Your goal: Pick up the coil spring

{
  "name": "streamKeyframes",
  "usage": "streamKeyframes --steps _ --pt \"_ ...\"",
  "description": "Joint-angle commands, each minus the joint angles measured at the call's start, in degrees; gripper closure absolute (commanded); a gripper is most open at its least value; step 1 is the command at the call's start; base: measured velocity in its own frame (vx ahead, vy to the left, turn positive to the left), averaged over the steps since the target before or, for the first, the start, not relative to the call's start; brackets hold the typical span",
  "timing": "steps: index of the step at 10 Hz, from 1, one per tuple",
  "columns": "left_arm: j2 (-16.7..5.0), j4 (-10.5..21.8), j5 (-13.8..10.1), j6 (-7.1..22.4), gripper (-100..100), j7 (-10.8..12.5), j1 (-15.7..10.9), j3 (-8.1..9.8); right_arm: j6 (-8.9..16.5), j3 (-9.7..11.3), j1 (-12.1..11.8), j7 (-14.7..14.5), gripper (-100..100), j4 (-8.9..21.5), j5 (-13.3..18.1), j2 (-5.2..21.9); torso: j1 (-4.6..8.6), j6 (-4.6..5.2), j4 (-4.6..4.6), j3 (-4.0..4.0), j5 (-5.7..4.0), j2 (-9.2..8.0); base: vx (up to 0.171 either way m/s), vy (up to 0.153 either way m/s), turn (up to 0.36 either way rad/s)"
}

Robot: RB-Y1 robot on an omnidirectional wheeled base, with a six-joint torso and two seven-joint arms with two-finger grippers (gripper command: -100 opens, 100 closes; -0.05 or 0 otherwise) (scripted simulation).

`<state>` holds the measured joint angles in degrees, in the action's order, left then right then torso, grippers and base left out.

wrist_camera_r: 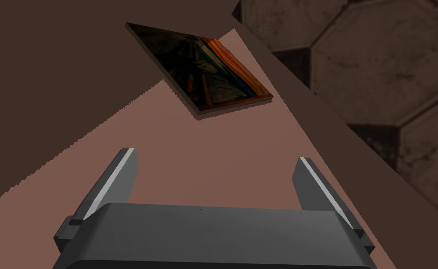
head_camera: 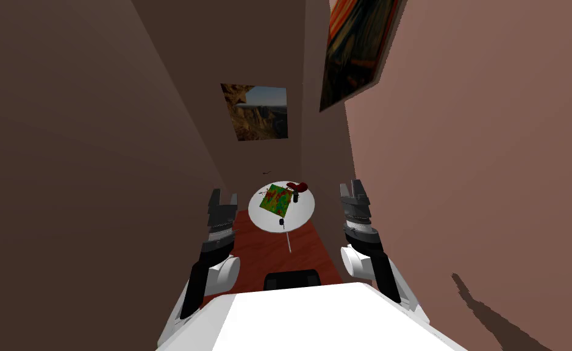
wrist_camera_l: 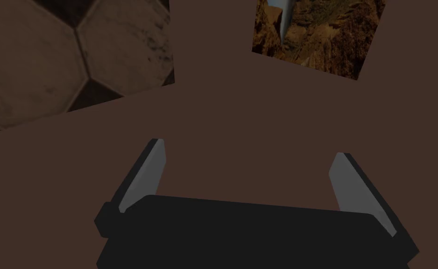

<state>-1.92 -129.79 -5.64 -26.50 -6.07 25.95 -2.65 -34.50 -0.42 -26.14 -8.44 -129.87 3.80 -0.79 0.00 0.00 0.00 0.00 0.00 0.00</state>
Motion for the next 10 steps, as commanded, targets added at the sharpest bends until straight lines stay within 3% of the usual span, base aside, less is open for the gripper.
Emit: streamKeyframes --steps 1,4,10 --pt "-2.12 1.39 -0.27 1.84 -100 -0.45 -1.42 -0.30 0.00 0.00 0.00 0.00 0 0.00 0.00 0.00 0.00 0.00 0.00 0.00 0.00 0.00 -0.009 -0.033 -0.001" --pt "-4.66 4.03 -0.72 5.34 -100 -1.25 -4.05 -0.82 0.00 0.01 0.00 0.00 0 0.00 0.00 -0.01 0.21 0.01 0.01 0.03 -0.05 -0.05 -0.015 -0.055 0.001" --pt "-10.20 12.42 -1.68 14.62 -100 -3.12 -10.71 -2.28 0.00 0.00 0.00 0.00 0 0.00 0.00 0.00 0.13 0.00 0.00 0.01 -0.03 -0.02 -0.013 -0.040 -0.020"
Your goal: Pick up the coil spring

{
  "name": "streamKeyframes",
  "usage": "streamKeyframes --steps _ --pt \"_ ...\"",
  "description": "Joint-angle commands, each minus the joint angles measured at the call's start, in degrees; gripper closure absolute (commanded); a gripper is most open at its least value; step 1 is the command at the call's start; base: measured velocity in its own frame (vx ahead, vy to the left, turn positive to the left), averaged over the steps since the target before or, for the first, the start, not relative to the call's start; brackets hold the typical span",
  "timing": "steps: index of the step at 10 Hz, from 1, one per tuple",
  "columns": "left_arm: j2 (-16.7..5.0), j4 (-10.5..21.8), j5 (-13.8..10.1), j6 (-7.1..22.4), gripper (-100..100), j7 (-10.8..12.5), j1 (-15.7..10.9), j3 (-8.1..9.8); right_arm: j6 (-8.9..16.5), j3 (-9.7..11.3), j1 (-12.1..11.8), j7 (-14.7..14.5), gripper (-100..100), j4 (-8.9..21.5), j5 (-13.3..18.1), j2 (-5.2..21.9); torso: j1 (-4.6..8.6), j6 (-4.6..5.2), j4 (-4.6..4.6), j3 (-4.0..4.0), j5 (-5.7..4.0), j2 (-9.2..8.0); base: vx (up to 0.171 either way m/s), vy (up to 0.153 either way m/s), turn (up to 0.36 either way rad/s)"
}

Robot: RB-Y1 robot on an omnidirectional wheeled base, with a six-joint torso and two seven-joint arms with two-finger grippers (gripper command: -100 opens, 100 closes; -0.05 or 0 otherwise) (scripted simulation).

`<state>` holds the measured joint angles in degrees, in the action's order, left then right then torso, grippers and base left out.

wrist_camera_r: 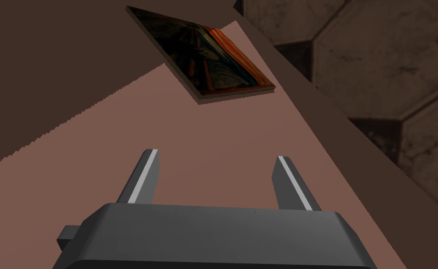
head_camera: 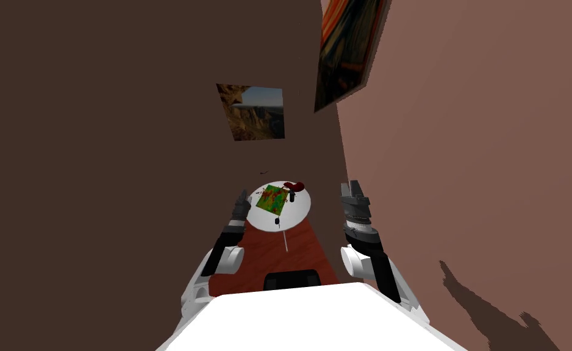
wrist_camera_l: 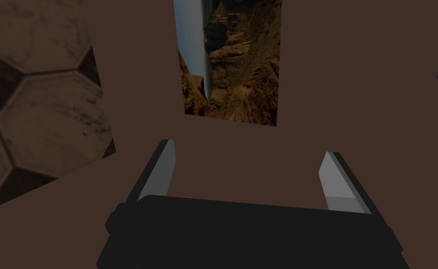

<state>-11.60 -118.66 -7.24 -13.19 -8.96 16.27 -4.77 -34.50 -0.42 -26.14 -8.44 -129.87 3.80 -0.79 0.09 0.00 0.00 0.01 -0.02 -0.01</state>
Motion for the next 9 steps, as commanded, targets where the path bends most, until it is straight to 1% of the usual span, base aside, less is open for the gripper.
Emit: streamKeyframes --steps 1,2,3,4,5,6,7,8,9 --pt "-1.80 2.86 -0.25 2.86 -100 -0.65 -2.59 -0.53 0.00 0.00 0.00 0.00 0 0.00 0.00 0.00 0.00 0.00 0.00 0.00 0.00 0.00 -0.011 -0.032 -0.054" --pt "-1.80 3.54 -0.25 3.55 -100 -0.65 -2.59 -0.53 0.00 0.00 0.00 0.00 0 0.00 0.00 0.00 0.02 0.01 0.00 0.00 0.00 0.00 -0.008 -0.021 -0.017" --pt "-3.09 4.86 -0.43 5.88 -100 -1.07 -4.16 -0.93 0.00 0.00 0.00 0.00 0 0.00 0.00 0.00 -0.02 -0.01 0.00 0.00 0.00 0.00 -0.005 -0.019 -0.043" --pt "-3.09 5.93 -0.43 5.88 -100 -1.07 -4.16 -0.93 0.00 0.00 0.00 0.00 0 0.00 0.00 0.00 -0.03 0.01 0.00 -0.01 0.01 0.02 -0.002 -0.013 -0.023" --pt "-3.09 5.93 -0.43 5.88 -100 -1.07 -4.16 -0.93 0.00 0.00 0.00 0.00 0 0.00 0.00 0.00 -0.05 -0.01 0.00 -0.01 0.01 0.01 0.000 0.000 0.000" --pt "-4.36 7.87 -0.59 8.28 -100 -1.50 -5.74 -1.36 0.00 0.00 0.00 0.00 0 0.00 0.00 0.00 -0.08 -0.02 0.00 -0.01 0.02 0.02 -0.002 -0.008 -0.038" --pt "-4.36 8.43 -0.59 8.28 -100 -1.50 -5.74 -1.36 0.00 0.00 0.00 0.00 0 0.00 0.00 0.00 -0.08 0.00 0.00 -0.01 0.02 0.02 -0.003 -0.009 -0.035" --pt "-5.56 10.84 -0.74 10.72 -100 -1.94 -7.31 -1.80 0.00 0.00 0.00 0.00 0 0.00 0.00 0.00 -0.07 -0.01 0.00 -0.01 0.02 0.02 -0.001 -0.013 -0.060" --pt "-5.56 11.00 -0.74 10.72 -100 -1.94 -7.31 -1.80 0.00 0.00 0.00 0.00 0 0.00 0.00 0.00 -0.06 0.00 -0.01 -0.01 0.01 0.02 -0.001 -0.010 -0.031"
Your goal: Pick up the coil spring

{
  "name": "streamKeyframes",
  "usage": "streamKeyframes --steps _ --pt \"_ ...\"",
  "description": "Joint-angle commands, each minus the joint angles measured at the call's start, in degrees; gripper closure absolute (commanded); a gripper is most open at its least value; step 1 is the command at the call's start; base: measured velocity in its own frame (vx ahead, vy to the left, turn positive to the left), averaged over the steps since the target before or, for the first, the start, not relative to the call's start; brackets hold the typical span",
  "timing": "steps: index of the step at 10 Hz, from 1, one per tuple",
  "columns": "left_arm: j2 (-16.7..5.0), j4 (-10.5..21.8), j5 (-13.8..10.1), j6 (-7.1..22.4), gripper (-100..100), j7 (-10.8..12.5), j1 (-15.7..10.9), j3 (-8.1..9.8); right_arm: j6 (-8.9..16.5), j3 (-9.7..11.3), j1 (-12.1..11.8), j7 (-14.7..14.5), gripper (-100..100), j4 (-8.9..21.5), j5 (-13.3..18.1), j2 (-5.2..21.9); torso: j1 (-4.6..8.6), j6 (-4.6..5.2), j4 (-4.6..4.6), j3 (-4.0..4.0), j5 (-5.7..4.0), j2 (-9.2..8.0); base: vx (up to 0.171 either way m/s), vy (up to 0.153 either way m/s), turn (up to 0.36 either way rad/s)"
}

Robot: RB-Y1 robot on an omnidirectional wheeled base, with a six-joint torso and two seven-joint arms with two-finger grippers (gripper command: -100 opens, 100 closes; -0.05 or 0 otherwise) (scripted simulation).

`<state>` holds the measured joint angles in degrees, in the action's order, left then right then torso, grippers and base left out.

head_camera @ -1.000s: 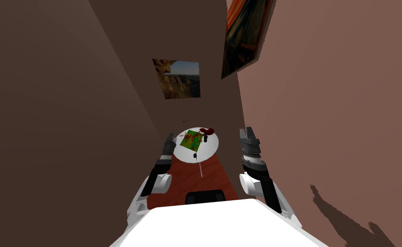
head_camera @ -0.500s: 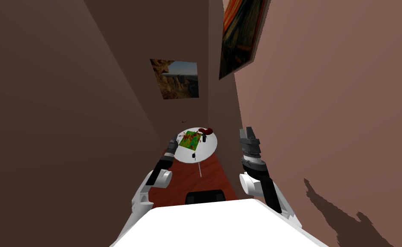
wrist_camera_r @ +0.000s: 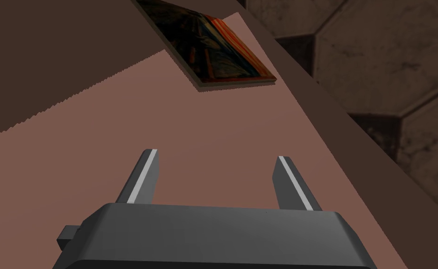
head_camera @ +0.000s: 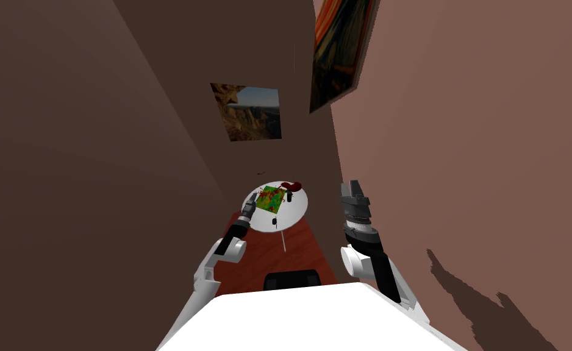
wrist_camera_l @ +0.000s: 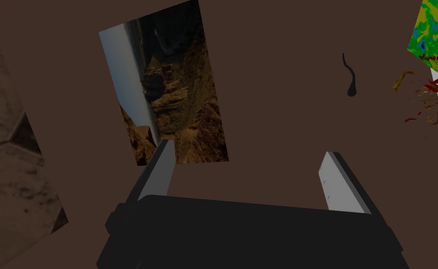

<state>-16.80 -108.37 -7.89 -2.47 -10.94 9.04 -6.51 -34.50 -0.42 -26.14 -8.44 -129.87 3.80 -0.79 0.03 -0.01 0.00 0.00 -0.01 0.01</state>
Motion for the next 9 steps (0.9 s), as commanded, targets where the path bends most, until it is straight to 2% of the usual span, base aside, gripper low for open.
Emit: streamKeyframes --steps 1,2,3,4,6,8,9 --pt "-1.46 2.86 -0.24 2.49 -100 -0.41 -1.66 -0.54 0.00 0.00 0.00 0.00 0 0.00 0.00 0.00 0.00 0.00 0.00 0.00 0.00 0.00 0.000 -0.012 -0.061" --pt "-1.46 3.32 -0.24 2.49 -100 -0.41 -1.66 -0.54 0.00 0.00 0.00 0.00 0 0.00 0.00 0.00 0.00 0.01 0.00 0.00 0.00 0.01 0.000 -0.010 -0.034" --pt "-2.45 5.00 -0.37 4.98 -100 -0.86 -3.24 -1.04 0.00 0.00 0.00 0.00 0 0.00 0.00 0.00 0.00 0.00 0.00 0.00 0.00 0.00 0.002 -0.014 -0.080" --pt "-2.45 5.93 -0.37 4.98 -100 -0.86 -3.24 -1.04 0.00 0.00 0.00 0.00 0 0.00 0.00 0.00 0.02 0.02 0.00 -0.01 0.00 0.02 0.003 -0.011 -0.041" --pt "-4.12 10.06 -0.59 8.98 -100 -1.76 -6.31 -2.15 0.00 0.00 0.00 0.00 0 0.00 0.00 0.00 0.00 0.01 -0.01 -0.01 0.00 0.02 0.005 -0.018 -0.100" --pt "-4.12 11.12 -0.59 9.94 -100 -1.76 -6.31 -2.15 0.00 0.00 0.00 0.00 0 0.00 0.00 0.00 0.02 -0.02 -0.01 -0.01 -0.01 0.02 0.007 -0.012 -0.028" --pt "-4.80 13.13 -0.69 12.37 -100 -2.21 -7.76 -2.75 0.00 0.00 0.00 0.00 0 0.00 0.00 0.00 0.00 -0.01 0.00 -0.01 0.00 0.01 0.007 -0.013 -0.110"
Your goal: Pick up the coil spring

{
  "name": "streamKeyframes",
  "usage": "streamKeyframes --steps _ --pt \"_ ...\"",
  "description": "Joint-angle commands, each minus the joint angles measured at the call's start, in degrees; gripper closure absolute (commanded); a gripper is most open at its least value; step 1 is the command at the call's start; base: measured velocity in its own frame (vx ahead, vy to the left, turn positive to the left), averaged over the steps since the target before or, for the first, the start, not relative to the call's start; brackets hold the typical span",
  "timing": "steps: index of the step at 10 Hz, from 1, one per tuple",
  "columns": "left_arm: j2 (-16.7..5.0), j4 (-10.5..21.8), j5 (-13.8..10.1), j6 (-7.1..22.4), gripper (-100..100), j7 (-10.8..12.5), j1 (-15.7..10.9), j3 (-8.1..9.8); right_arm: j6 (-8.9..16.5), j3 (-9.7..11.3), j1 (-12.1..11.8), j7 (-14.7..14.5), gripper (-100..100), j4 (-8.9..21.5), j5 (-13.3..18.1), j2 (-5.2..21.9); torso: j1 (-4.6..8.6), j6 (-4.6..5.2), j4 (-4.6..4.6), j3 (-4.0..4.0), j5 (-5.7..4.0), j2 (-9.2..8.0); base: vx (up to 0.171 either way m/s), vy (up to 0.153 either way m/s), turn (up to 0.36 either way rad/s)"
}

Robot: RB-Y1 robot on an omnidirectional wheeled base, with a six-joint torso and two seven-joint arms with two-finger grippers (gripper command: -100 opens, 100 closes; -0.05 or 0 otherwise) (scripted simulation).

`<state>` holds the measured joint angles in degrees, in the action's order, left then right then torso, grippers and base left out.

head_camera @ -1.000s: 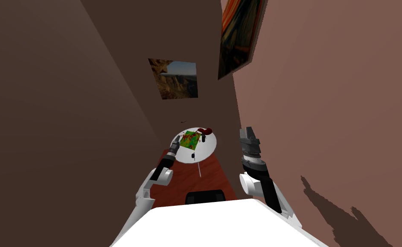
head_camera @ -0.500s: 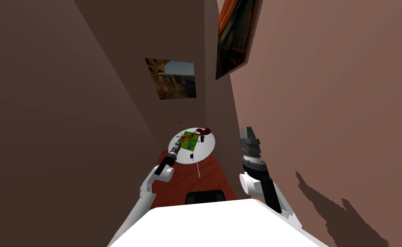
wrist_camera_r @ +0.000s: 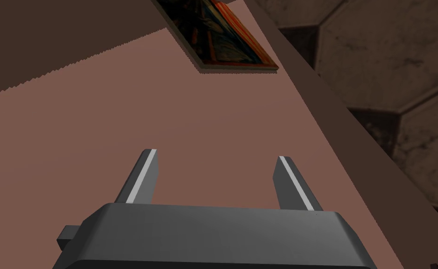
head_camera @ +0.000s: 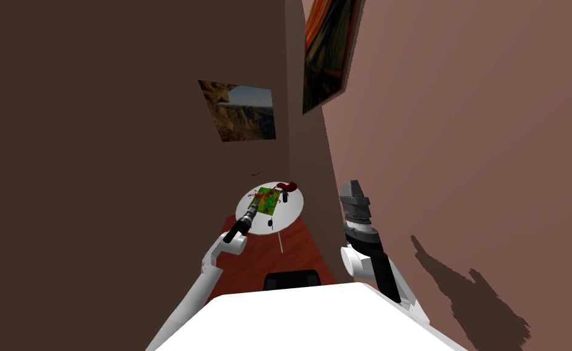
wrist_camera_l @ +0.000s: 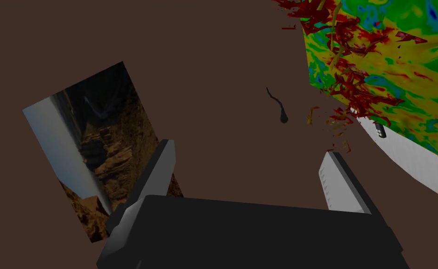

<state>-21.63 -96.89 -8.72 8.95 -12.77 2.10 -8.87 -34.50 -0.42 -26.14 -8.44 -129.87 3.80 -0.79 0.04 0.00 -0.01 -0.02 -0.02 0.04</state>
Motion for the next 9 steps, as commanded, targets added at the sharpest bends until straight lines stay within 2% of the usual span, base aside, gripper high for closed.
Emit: streamKeyframes --steps 1,2,3,4,5,7,8,9 --pt "0.03 2.17 0.14 0.95 -100 -0.37 -0.81 -0.39 0.00 0.00 0.00 0.00 0 0.00 0.00 0.00 0.00 0.00 0.00 0.00 0.00 0.00 0.009 -0.009 -0.064" --pt "-0.54 3.73 0.06 3.35 -100 -0.81 -2.17 -1.02 0.00 0.00 0.00 0.00 0 0.00 0.00 0.00 -0.01 -0.03 0.00 0.00 0.00 -0.01 0.014 -0.014 -0.097" --pt "-0.54 4.68 0.06 3.35 -100 -0.81 -2.17 -1.02 0.00 0.00 0.00 0.00 0 0.00 0.00 0.00 0.00 -0.01 0.00 -0.01 0.00 0.02 0.016 -0.011 -0.068" --pt "-1.01 6.53 0.00 5.70 -100 -1.23 -3.44 -1.69 0.00 0.00 -0.01 0.00 0 0.00 0.00 0.00 -0.01 -0.03 -0.01 -0.02 0.00 0.02 0.021 -0.011 -0.144" --pt "-1.01 7.14 0.00 5.70 -100 -1.23 -3.44 -1.69 0.00 0.00 0.00 0.00 0 0.00 0.00 0.00 0.01 0.00 -0.01 -0.03 0.00 0.05 0.018 -0.007 -0.074" --pt "-1.60 11.67 -0.06 9.61 -100 -2.05 -5.68 -3.09 0.00 0.00 0.00 0.00 0 0.00 0.00 0.00 0.00 0.00 -0.01 -0.03 0.00 0.04 0.025 -0.011 -0.200" --pt "-1.60 11.91 -0.06 10.24 -100 -2.05 -5.68 -3.09 0.00 0.00 0.00 0.00 0 0.00 0.00 0.00 0.00 0.00 -0.02 -0.04 0.00 0.07 0.026 0.001 -0.060" --pt "-1.73 13.68 -0.06 12.42 -100 -2.44 -6.65 -3.81 0.00 -0.01 -0.01 0.00 0 0.00 0.00 0.00 -0.04 -0.05 -0.02 -0.03 0.01 0.05 0.028 0.001 -0.138"
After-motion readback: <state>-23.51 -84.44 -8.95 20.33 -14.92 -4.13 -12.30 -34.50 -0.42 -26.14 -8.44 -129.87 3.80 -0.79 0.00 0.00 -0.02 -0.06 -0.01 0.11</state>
